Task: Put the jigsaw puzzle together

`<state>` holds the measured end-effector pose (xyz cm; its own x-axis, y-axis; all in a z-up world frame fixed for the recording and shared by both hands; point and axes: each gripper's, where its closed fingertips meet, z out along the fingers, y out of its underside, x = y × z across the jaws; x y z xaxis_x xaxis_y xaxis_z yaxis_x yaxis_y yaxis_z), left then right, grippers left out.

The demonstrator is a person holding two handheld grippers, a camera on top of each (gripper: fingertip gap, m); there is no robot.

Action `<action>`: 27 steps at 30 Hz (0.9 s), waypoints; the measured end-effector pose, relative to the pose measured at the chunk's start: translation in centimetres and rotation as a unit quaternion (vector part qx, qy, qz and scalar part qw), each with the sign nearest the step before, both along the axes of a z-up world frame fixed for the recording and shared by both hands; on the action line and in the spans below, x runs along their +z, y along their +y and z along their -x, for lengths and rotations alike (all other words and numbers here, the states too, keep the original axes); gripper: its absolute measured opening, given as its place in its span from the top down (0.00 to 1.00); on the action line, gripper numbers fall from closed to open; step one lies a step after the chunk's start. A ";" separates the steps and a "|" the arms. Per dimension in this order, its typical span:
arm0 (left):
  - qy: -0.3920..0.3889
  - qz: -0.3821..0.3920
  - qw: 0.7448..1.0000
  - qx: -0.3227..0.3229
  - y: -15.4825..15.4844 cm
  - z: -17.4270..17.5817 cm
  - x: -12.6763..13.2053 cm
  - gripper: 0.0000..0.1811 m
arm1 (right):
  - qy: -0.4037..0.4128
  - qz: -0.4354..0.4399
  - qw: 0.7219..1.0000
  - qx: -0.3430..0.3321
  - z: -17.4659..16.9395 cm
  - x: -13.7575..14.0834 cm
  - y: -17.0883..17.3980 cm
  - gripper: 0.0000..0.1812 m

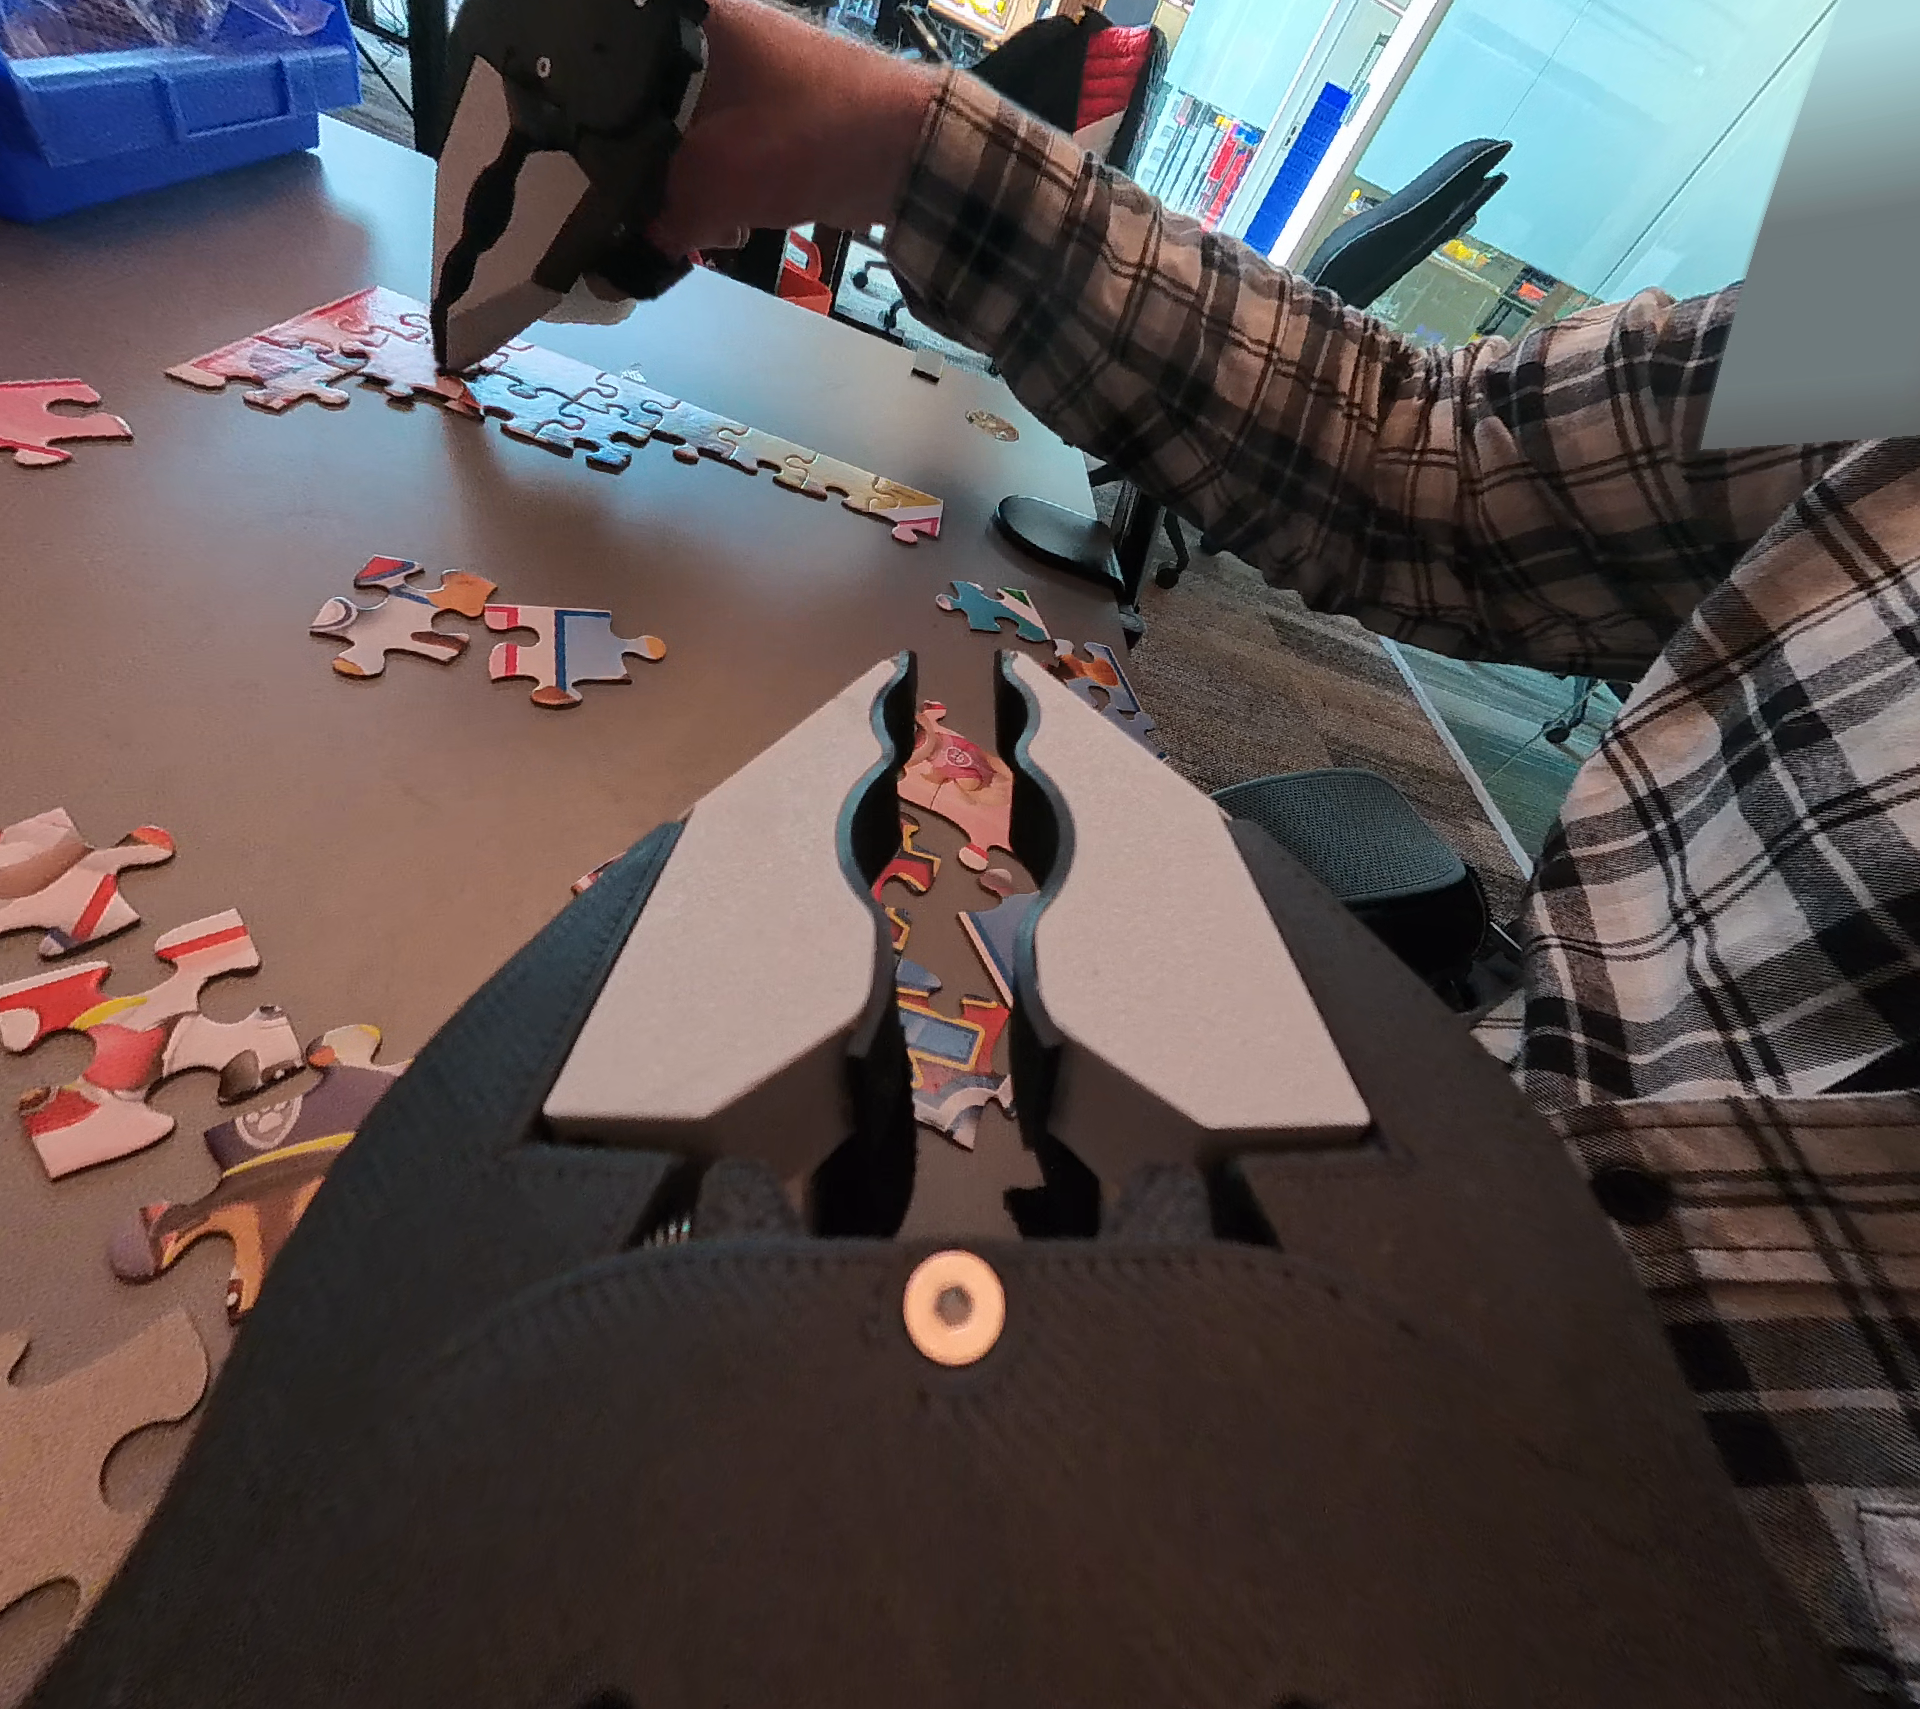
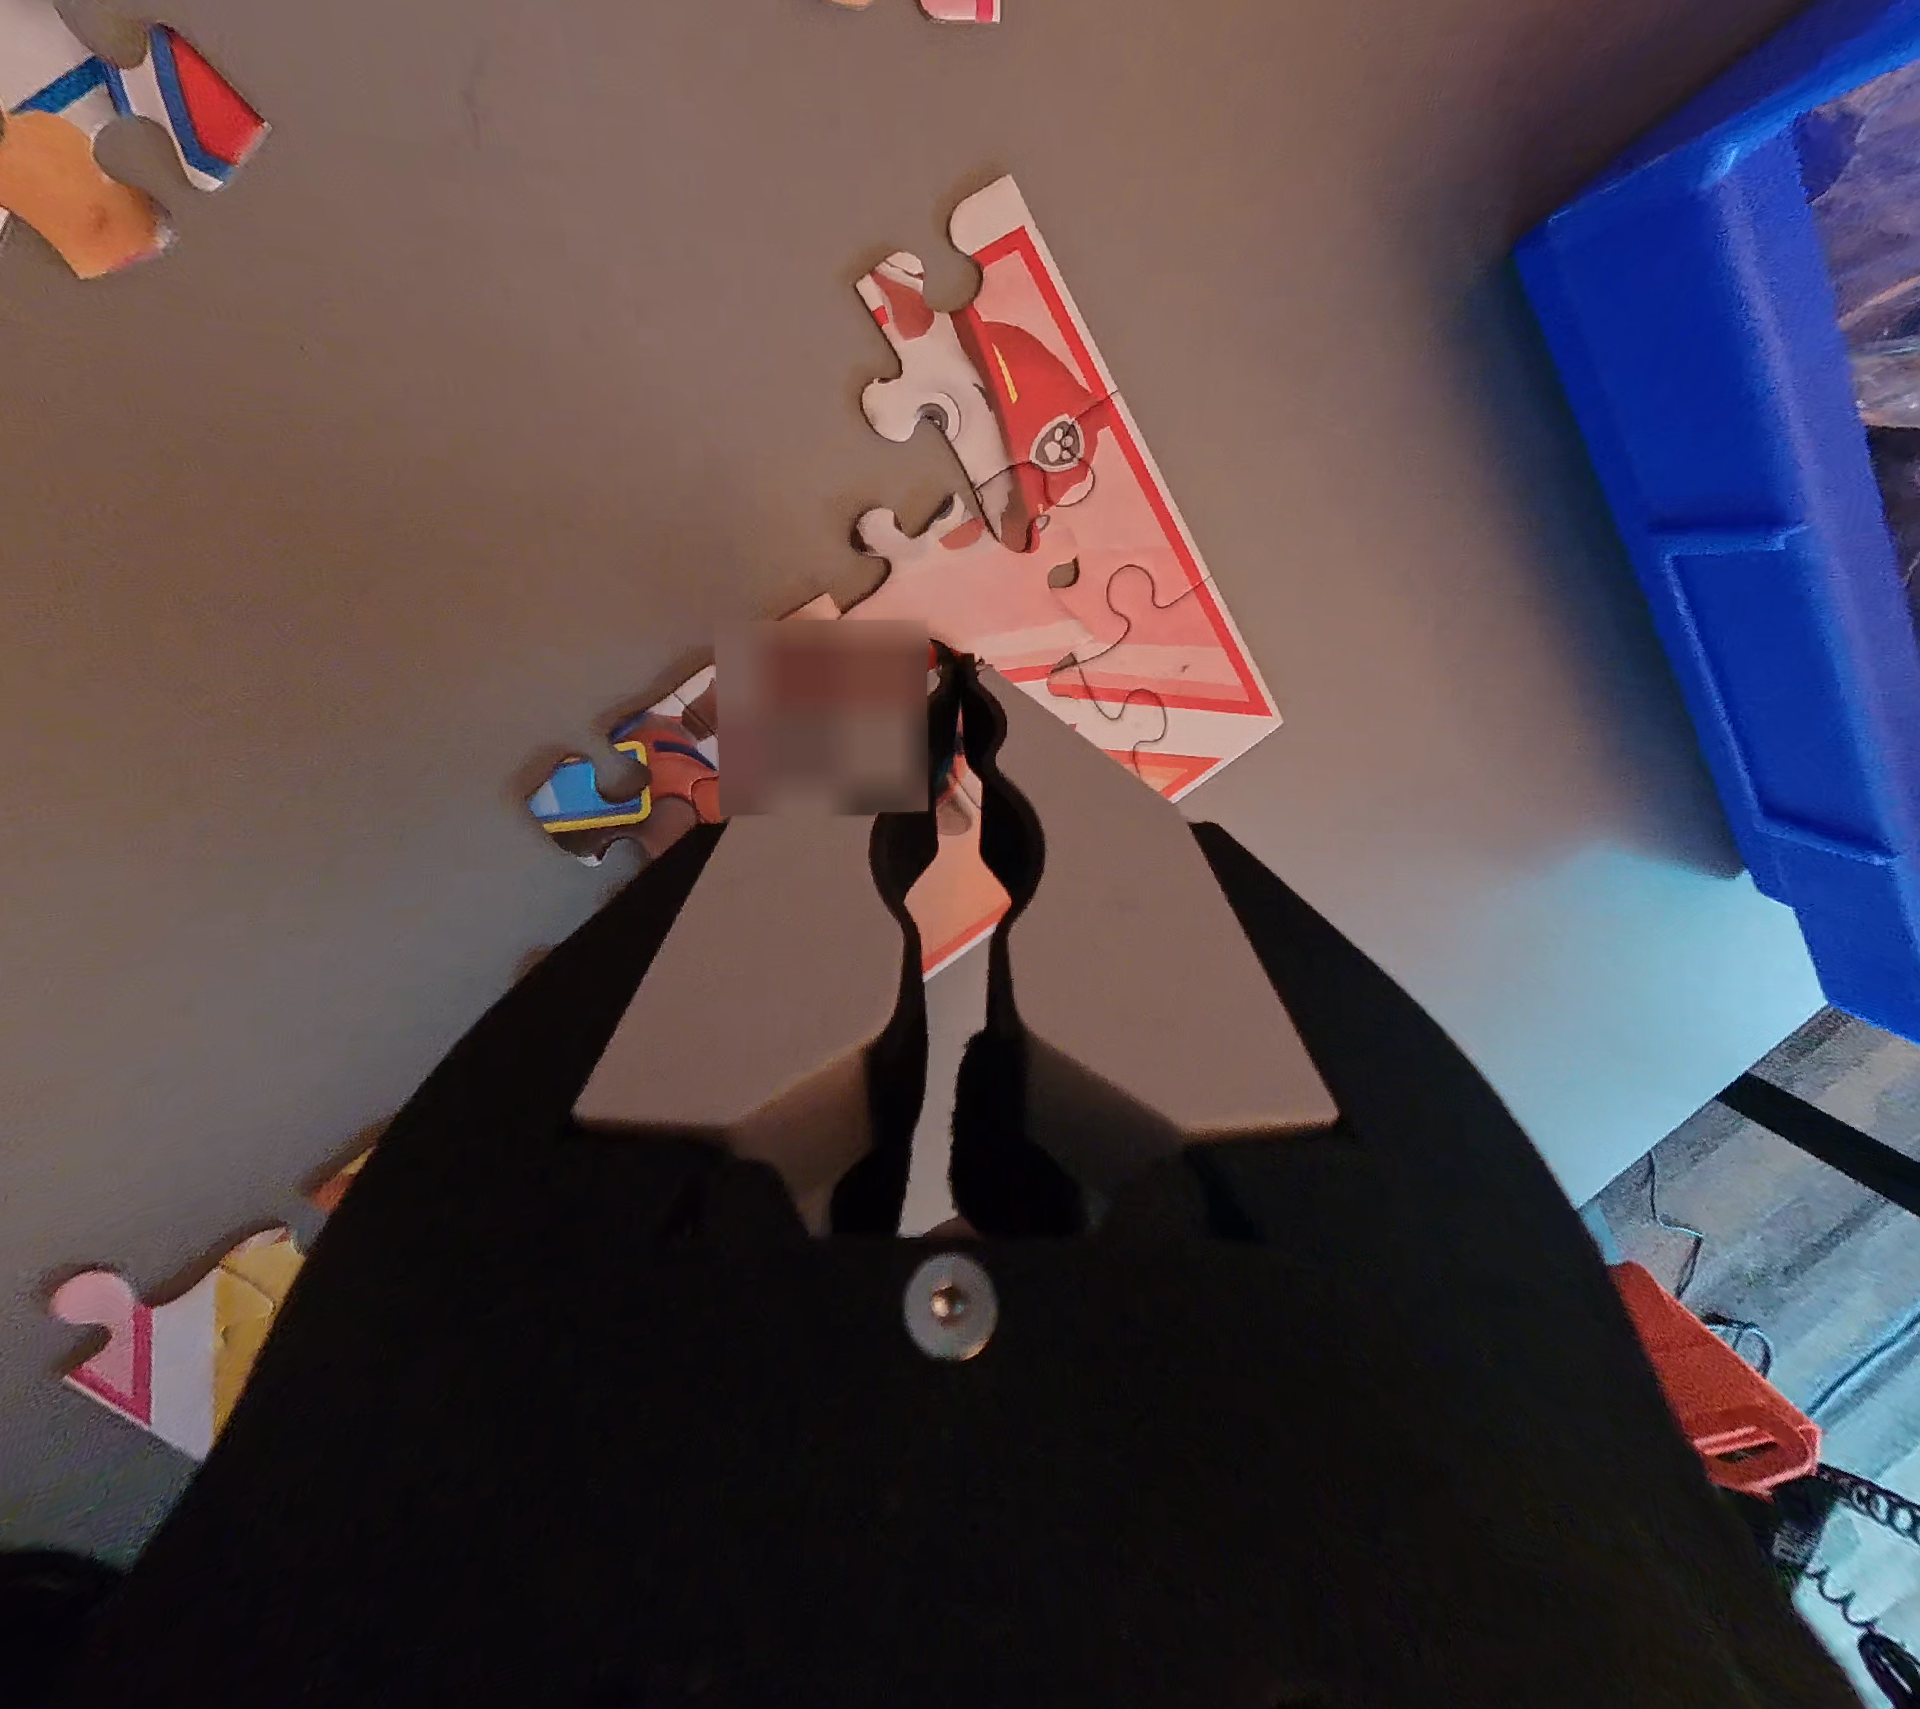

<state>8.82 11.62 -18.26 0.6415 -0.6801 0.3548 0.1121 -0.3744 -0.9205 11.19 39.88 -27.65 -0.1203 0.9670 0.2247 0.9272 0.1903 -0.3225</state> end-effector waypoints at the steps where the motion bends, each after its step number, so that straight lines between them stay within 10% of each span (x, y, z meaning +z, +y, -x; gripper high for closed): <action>1: 0.000 0.000 1.000 0.000 0.0 0.0 0.0 0.93 | -0.004 -0.002 1.000 -0.002 0.0 0.1 0.1 1.00; 27: 0.006 0.004 1.000 -0.001 0.1 0.0 -0.2 0.93 | 0.026 0.068 0.989 -0.129 0.0 0.0 0.6 1.00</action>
